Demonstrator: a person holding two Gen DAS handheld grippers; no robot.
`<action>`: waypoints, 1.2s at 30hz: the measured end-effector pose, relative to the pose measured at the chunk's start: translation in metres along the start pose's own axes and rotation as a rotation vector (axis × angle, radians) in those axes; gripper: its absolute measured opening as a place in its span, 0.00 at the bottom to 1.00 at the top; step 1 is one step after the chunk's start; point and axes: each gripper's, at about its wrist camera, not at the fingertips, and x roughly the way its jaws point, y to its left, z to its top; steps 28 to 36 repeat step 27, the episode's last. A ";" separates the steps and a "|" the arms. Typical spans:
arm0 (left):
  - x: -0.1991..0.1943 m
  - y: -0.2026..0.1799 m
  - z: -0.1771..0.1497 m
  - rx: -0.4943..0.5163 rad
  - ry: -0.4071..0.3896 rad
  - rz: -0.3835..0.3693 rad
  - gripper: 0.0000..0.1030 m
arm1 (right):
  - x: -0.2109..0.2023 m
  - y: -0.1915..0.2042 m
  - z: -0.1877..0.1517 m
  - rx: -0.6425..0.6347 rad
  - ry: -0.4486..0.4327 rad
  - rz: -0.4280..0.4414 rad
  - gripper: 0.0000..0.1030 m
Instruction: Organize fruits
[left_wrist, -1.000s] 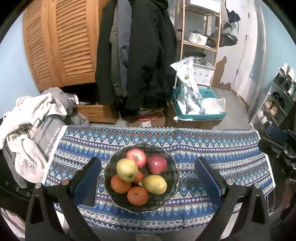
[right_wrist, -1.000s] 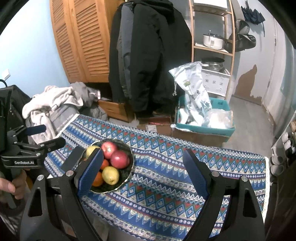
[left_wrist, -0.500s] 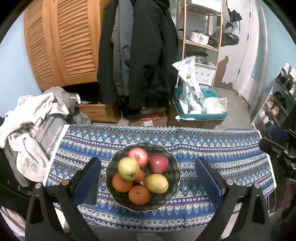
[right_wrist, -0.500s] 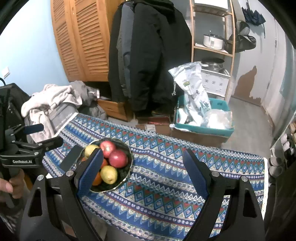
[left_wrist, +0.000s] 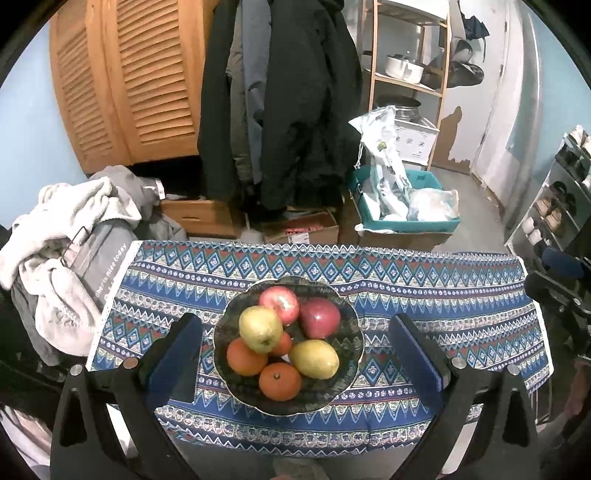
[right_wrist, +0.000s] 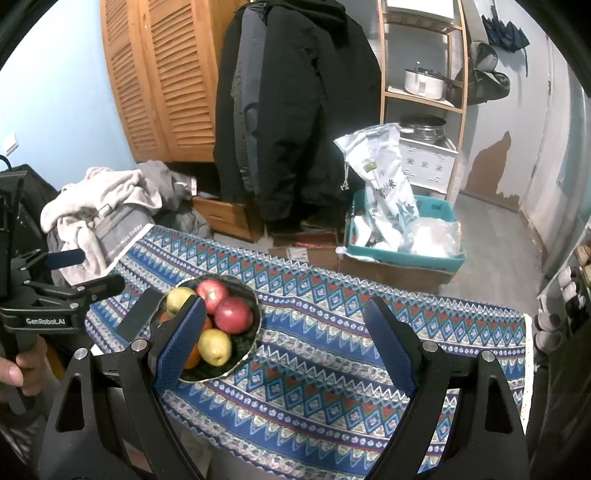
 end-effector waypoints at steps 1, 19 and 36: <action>0.000 0.000 0.000 0.000 -0.001 0.001 0.99 | 0.000 0.000 0.000 0.001 -0.001 0.000 0.84; 0.000 -0.001 0.000 -0.002 0.003 -0.004 0.99 | 0.000 -0.008 -0.003 -0.009 0.004 -0.011 0.84; -0.001 -0.002 -0.001 0.000 -0.001 -0.005 0.99 | 0.001 -0.007 -0.005 -0.015 0.008 -0.013 0.84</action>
